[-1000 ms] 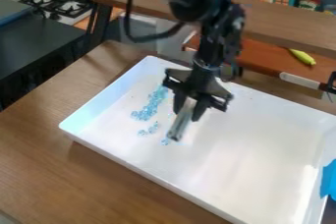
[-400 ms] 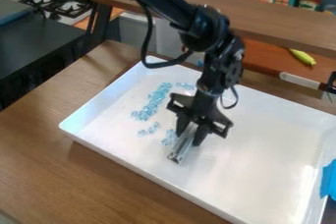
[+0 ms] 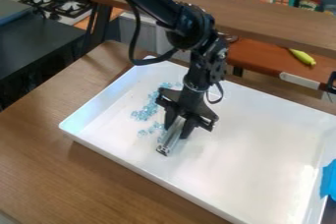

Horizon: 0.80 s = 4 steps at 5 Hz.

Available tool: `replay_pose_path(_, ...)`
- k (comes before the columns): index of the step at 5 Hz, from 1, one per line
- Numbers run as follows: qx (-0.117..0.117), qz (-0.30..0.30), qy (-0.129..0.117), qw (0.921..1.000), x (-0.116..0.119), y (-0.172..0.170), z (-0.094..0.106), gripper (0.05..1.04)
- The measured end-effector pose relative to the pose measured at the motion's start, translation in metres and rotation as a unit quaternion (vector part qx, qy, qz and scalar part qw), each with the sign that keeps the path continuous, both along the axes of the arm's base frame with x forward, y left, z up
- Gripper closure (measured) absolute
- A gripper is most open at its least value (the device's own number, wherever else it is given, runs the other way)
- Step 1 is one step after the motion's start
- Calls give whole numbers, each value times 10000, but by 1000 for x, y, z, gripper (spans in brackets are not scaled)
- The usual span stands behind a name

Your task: Sweep into pile

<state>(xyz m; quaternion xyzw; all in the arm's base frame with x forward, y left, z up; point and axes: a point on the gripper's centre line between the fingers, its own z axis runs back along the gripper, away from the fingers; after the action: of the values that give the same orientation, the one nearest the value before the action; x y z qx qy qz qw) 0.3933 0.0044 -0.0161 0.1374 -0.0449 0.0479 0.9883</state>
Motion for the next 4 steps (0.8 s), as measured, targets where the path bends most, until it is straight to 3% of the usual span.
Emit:
replay_pose_path(1,133,177,66,9997,-2,22,0,697)
replay_pose_path(2,463,410,282,9977,-10,55,5,697)
replay_pose_path(3,850,335,345,9952,-5,67,6,697)
replay_pose_path(4,1092,373,438,9923,-3,73,4,697)
